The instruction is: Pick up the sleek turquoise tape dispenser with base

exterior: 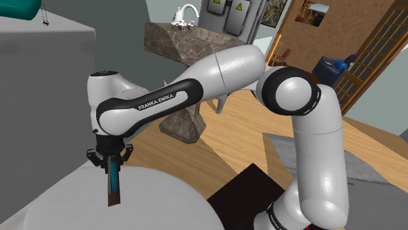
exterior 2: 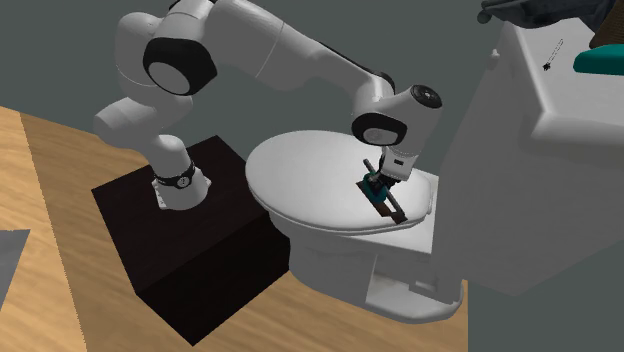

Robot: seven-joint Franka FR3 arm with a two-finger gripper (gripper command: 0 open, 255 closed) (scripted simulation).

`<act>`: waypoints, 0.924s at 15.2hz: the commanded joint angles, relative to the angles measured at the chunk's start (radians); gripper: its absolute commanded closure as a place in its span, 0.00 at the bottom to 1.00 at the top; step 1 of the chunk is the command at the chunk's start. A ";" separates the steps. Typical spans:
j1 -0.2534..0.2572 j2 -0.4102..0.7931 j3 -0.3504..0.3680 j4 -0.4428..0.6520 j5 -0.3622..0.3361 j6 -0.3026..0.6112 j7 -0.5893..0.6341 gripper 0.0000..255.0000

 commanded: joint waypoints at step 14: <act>-0.015 -0.086 0.026 0.065 0.038 -0.145 -0.007 1.00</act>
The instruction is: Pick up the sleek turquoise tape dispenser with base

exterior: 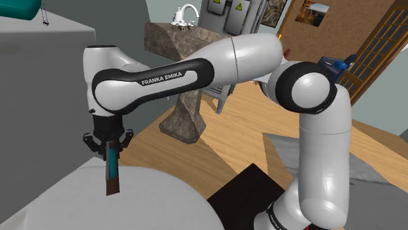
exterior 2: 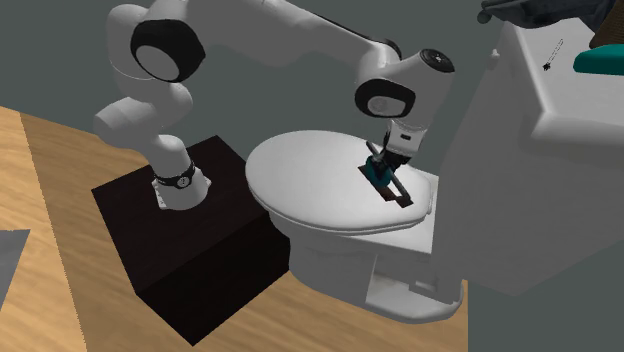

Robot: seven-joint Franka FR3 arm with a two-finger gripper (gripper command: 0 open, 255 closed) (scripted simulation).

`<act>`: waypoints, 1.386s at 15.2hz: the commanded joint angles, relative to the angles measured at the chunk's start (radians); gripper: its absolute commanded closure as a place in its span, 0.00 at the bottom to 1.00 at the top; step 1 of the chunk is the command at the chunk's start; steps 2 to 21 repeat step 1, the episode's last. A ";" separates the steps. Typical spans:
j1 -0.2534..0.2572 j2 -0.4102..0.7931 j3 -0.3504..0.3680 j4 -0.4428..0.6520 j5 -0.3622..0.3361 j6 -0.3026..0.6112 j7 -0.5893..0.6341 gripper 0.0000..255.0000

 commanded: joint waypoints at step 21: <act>0.001 -0.001 0.001 0.007 0.001 -0.008 0.000 1.00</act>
